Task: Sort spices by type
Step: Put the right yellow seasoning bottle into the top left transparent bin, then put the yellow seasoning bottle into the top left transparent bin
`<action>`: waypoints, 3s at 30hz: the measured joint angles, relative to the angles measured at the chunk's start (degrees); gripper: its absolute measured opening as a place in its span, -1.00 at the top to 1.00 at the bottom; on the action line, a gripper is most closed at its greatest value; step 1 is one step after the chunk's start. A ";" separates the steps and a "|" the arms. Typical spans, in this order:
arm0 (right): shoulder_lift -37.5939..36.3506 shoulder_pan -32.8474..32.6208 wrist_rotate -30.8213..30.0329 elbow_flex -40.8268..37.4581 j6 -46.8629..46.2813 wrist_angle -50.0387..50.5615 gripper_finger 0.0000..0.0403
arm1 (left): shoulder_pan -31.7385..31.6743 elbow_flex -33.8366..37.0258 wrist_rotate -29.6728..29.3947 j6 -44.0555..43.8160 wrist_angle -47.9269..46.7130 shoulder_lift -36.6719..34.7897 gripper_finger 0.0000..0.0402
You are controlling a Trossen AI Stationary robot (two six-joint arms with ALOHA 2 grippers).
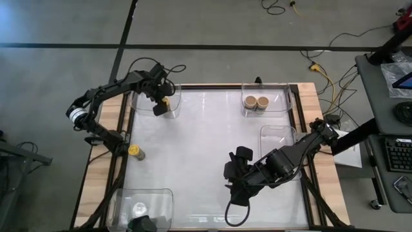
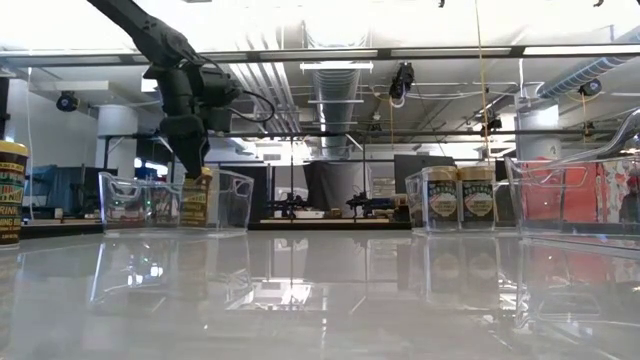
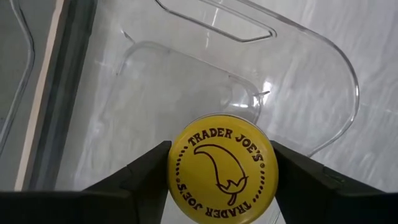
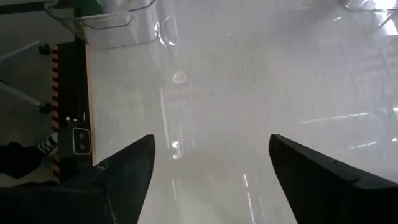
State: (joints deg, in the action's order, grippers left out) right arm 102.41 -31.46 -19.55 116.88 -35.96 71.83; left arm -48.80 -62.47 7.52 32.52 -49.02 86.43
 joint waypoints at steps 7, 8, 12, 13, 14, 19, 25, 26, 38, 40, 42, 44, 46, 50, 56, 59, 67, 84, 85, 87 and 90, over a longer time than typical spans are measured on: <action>-0.08 0.00 0.00 0.00 -0.03 0.03 -0.53 | 0.00 0.00 0.36 0.16 0.00 0.00 -0.28; -0.18 0.00 0.00 0.00 -0.03 0.04 -0.53 | 0.00 0.00 0.36 0.16 -0.02 0.00 -0.30; -0.76 0.00 0.00 0.07 -0.03 0.09 -0.51 | 0.00 -0.62 0.42 0.16 -0.58 -0.07 -0.40; -0.95 0.00 0.00 0.07 -0.03 0.11 -0.51 | 0.00 -1.11 0.58 0.16 -0.96 -0.12 -0.42; -1.17 0.00 0.01 0.07 -0.03 0.23 -0.52 | 0.00 -1.63 0.61 0.07 -1.42 -0.21 -0.44; -2.23 0.00 -0.02 0.07 0.07 1.04 -0.57 | 0.30 -5.64 1.00 -0.03 -7.12 -0.28 -0.45; -2.99 0.01 -0.05 0.07 1.79 1.75 -0.60 | 1.51 -13.49 5.96 -3.20 -19.54 -1.56 -0.45; -3.04 0.07 -0.12 0.07 2.59 1.76 -0.60 | 2.04 -14.19 6.88 -4.37 -21.66 -2.67 -0.45; -3.04 1.80 -4.53 0.04 6.74 1.32 -0.70 | 28.29 -5.54 3.92 -34.03 -28.99 -26.35 -0.45; -3.04 2.67 -4.52 0.04 6.55 0.99 -0.72 | 35.10 -4.10 1.38 -41.88 -28.89 -28.05 -0.45; -3.04 3.45 -4.52 0.01 6.01 0.79 -0.74 | 41.83 -2.65 -0.37 -50.81 -28.87 -29.21 -0.45; -3.04 3.87 -4.64 0.00 5.98 0.24 -0.75 | 47.87 -1.04 -1.95 -60.37 -29.02 -29.77 -0.45; -3.04 3.96 -4.68 0.00 6.26 -0.62 -0.76 | 52.99 0.77 -2.97 -67.94 -29.07 -29.85 -0.45; -3.04 3.90 -4.63 0.00 6.62 -1.03 -0.76 | 60.34 4.14 -4.75 -79.28 -29.37 -29.39 -0.46; -3.04 3.89 -4.59 -0.02 6.64 -1.01 -0.76 | 60.47 7.34 -6.79 -86.76 -30.04 -28.12 -0.49; -3.04 3.89 -4.55 -0.02 6.64 -1.01 -0.76 | 59.18 8.73 -6.74 -88.04 -31.98 -27.23 -0.54; -3.04 3.87 -4.50 -0.02 7.49 -1.01 -0.76 | 53.58 11.23 -3.96 -84.49 -36.37 -24.48 -0.59; -3.04 3.87 -4.04 -0.02 9.80 -0.78 -0.76 | 49.80 16.42 1.80 -87.22 -32.72 -21.18 -0.52; -3.04 3.87 -4.04 -0.02 9.95 -0.70 -0.76 | 49.79 16.60 1.77 -87.75 -32.51 -21.19 -0.50; -3.04 3.87 -4.04 -0.02 10.30 -0.46 -0.76 | 49.77 17.07 1.76 -89.06 -32.00 -21.22 -0.46; -3.04 3.87 -4.02 -0.02 10.41 -0.38 -0.76 | 49.30 17.83 1.76 -91.16 -32.10 -21.20 -0.37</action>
State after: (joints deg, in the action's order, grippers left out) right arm 99.37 -27.59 -23.57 116.86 -25.56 71.45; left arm 0.51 -44.64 9.28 -58.64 -81.12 65.23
